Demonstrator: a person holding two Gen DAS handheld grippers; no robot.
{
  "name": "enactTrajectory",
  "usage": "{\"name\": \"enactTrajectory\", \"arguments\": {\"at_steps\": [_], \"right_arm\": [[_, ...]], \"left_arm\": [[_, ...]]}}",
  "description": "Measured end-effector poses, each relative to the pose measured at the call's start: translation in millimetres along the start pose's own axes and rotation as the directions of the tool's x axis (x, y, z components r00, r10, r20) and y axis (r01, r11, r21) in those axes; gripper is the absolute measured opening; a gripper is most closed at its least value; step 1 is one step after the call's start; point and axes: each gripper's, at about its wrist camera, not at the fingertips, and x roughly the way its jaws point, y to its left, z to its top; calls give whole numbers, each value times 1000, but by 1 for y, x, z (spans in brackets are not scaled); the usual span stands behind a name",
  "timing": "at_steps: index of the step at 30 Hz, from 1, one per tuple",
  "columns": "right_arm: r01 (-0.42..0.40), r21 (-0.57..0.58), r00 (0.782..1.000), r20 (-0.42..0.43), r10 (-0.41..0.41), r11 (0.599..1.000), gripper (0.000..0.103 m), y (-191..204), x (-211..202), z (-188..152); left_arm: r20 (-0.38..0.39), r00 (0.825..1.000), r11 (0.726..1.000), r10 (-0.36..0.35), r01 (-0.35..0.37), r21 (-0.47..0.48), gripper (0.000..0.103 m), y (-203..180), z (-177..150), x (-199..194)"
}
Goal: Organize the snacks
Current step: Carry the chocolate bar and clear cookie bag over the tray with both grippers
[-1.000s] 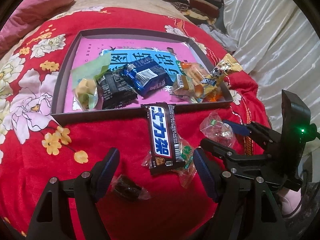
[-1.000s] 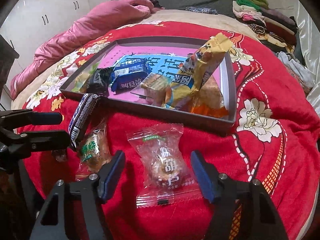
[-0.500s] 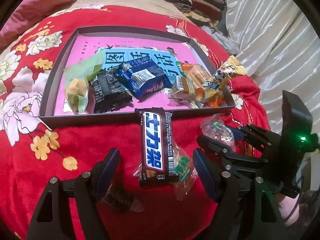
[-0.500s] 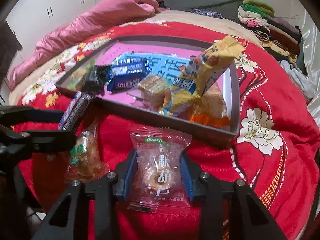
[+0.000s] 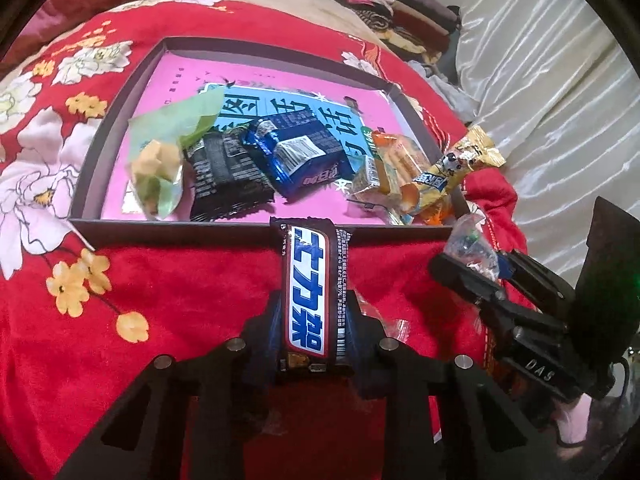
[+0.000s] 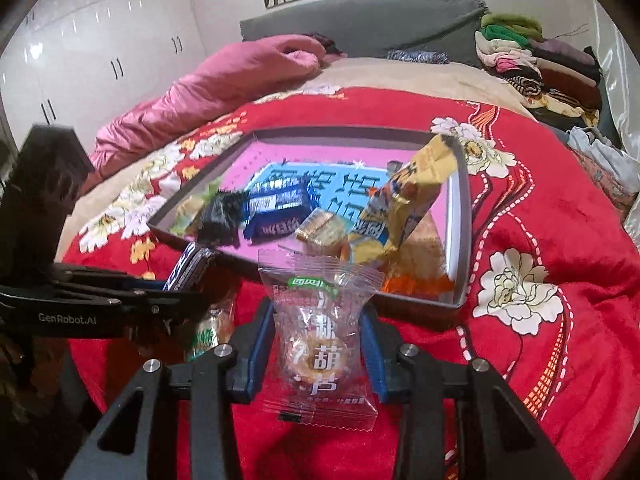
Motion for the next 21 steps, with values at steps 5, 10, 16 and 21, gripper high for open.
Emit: {"name": "enactTrajectory", "arguments": {"at_steps": [5,10,16,21], "right_arm": [[-17,17,996,82,15,1000,41,-4,-14,5],[-35,17,991,130,32,999,41,-2,-21,9],[-51,1,986,159,50,999,41,3,-22,15],[-67,0,983,174,66,998,41,7,-18,21]], "left_arm": [[34,999,1000,-9,9,-5,28,2,2,-14],[88,996,1000,2,-1,-5,28,5,11,-33],[143,989,999,32,-29,-25,28,18,21,-50],[174,983,997,59,-50,-57,28,36,28,-60]]}}
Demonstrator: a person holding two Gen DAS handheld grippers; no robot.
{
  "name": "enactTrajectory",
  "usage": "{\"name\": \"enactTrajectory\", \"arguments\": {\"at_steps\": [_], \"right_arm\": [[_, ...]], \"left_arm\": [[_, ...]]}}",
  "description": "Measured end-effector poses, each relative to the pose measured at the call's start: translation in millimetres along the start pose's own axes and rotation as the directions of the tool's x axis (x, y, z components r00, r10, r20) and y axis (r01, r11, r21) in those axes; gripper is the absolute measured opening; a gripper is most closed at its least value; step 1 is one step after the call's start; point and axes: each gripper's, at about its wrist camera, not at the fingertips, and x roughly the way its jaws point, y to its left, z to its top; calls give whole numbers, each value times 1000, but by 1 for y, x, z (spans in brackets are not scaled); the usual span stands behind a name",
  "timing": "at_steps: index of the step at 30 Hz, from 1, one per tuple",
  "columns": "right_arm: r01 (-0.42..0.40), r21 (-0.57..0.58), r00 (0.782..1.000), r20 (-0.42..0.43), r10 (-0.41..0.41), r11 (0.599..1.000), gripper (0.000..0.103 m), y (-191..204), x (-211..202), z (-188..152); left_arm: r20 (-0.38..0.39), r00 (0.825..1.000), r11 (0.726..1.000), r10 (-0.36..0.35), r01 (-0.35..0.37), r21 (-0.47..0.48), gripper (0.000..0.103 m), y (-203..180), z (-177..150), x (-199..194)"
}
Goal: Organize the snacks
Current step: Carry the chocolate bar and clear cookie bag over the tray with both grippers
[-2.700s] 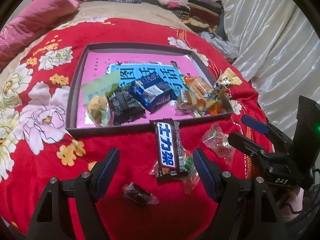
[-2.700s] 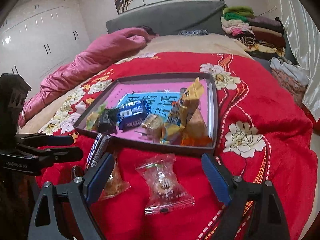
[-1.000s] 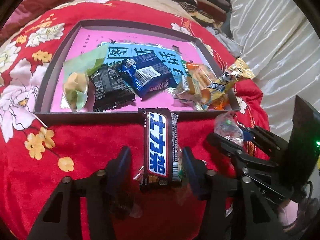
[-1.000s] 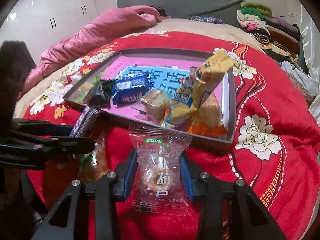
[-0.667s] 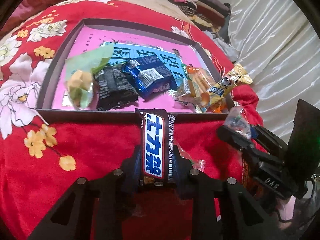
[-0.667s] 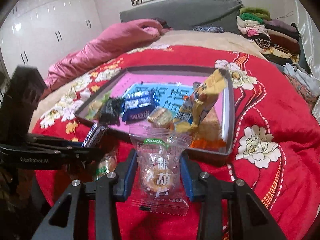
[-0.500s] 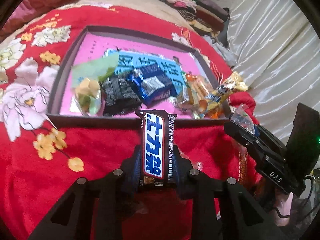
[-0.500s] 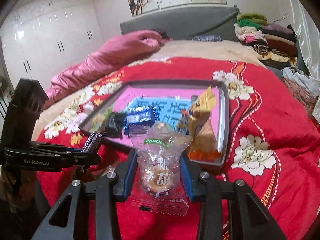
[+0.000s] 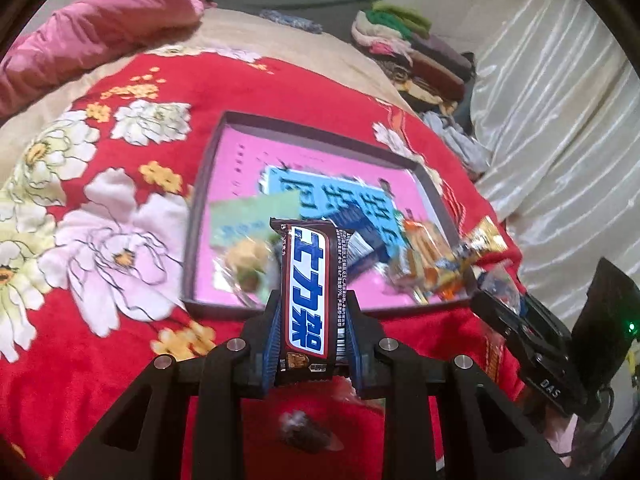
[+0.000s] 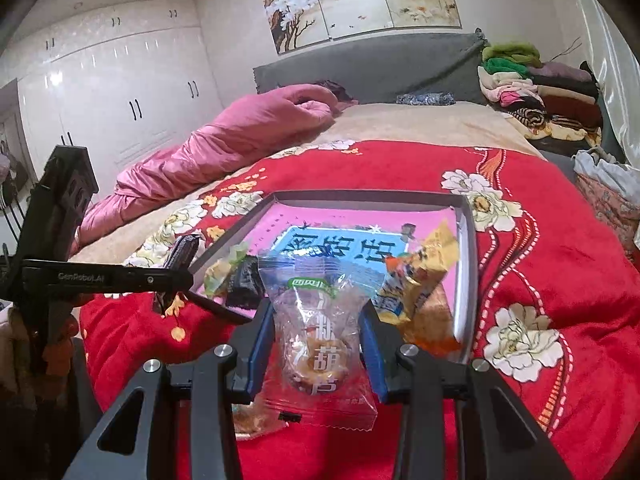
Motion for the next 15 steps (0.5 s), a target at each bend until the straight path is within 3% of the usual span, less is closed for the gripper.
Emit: {"name": "enactTrajectory", "arguments": {"at_steps": [15], "right_arm": [[-19,-21,999,39,20,1000,41,7,13,13]], "left_arm": [[46,994,996,94,-94,-6,28,19,15,11]]}}
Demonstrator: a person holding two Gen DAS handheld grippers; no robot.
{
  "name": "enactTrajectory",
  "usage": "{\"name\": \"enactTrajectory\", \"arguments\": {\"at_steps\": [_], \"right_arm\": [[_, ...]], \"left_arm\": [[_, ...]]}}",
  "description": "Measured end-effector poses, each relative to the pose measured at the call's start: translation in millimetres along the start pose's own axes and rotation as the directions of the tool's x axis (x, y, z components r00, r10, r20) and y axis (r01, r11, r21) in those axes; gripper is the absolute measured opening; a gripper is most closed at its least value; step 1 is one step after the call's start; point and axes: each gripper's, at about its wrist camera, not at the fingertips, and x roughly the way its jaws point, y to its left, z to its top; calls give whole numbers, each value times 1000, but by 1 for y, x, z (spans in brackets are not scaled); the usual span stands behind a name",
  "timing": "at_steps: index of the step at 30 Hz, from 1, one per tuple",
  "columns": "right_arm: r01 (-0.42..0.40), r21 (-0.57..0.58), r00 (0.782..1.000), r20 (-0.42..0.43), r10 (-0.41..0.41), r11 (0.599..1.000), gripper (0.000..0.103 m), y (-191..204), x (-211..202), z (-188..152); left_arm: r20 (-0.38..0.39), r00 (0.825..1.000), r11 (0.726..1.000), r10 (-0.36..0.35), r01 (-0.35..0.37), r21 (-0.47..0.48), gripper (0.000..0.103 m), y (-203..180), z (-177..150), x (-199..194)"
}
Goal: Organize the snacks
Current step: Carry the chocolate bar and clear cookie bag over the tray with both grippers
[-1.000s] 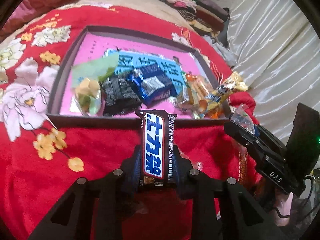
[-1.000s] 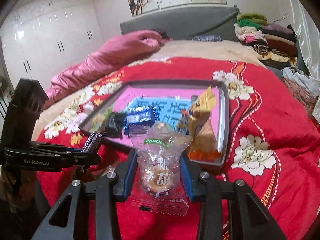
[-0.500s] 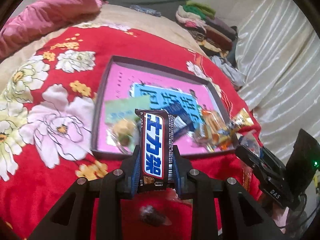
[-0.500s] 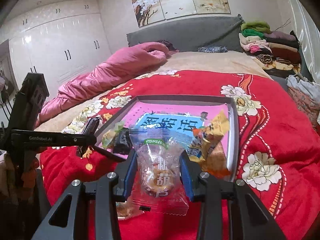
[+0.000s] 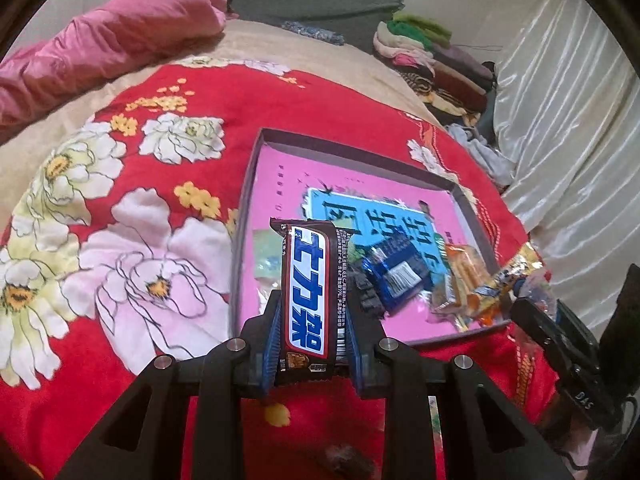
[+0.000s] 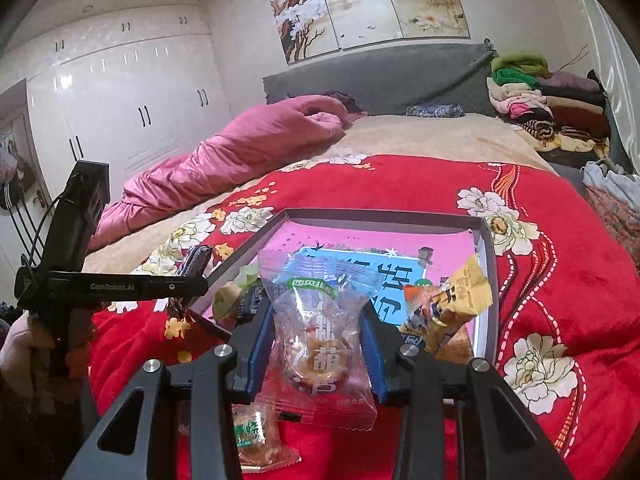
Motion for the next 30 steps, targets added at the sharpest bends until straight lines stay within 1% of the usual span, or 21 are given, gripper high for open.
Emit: {"name": "enactTrajectory", "arguments": {"at_steps": [5,13,25,30], "right_arm": [[6,11,1000,2,-6,1000,41,-4,3,1],[6,16,1000,-4,-6,1000,41,-9,14,5],[10,-5,1000,-21,-10,1000,41,-8,31,7],[27,-14,999,-41,-28,1000,41,-9,41,8]], "left_arm": [[2,1000,1000,26,-26,10,28,3,5,7],[-2,999,999,46,-46,24,29,4,7,16],[-30,998,999,48,-47,21,29,3,3,29],[-36,998,999,48,-47,27,29,1,3,33]]}}
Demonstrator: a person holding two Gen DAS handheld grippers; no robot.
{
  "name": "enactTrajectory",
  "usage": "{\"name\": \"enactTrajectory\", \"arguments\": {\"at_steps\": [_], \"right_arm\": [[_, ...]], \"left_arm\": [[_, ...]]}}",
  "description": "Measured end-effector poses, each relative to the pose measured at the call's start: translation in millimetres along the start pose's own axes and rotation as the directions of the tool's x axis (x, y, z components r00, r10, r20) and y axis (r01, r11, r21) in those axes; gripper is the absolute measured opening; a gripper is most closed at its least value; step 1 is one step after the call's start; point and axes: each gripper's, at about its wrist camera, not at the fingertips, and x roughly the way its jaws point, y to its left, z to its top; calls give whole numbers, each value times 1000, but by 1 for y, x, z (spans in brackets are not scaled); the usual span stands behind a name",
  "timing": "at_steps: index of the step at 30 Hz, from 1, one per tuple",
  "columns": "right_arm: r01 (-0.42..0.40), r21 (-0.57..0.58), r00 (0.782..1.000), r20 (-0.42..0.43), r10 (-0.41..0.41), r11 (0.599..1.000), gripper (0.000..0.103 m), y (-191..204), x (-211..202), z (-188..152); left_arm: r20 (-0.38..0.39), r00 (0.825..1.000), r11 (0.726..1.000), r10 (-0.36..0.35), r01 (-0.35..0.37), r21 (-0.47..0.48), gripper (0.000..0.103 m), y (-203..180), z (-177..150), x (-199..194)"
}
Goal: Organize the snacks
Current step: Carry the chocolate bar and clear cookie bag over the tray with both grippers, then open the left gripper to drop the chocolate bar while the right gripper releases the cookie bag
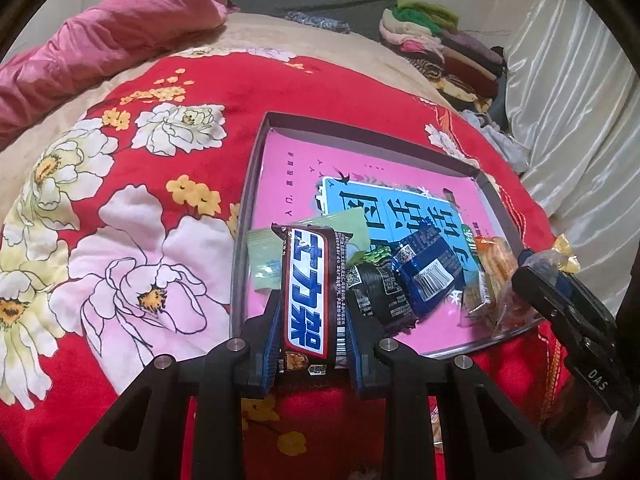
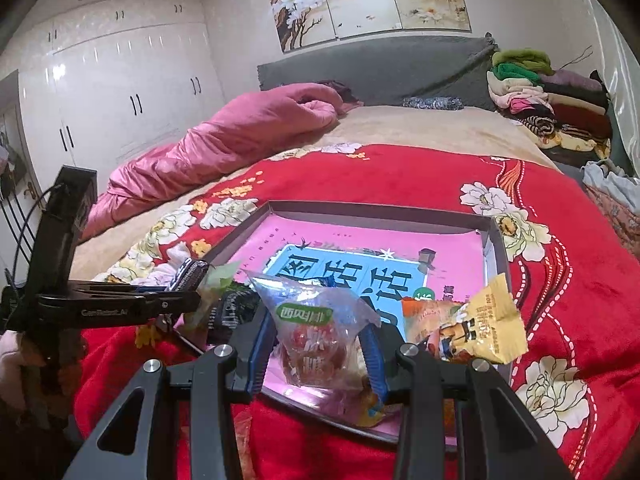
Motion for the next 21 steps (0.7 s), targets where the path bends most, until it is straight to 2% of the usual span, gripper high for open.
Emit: {"name": "enactTrajectory", "arguments": {"at_steps": [10,21], "right_arm": [[11,12,1000,13,-11,1000,41,-7,4,5],[11,27,1000,-27,-10,1000,41,-12,17,2]], "left_arm": [[-3,1000,1000,-1,1,5,29,-1,1,3],[-6,1000,1000,-6,6,25,29,-7,2,6]]}}
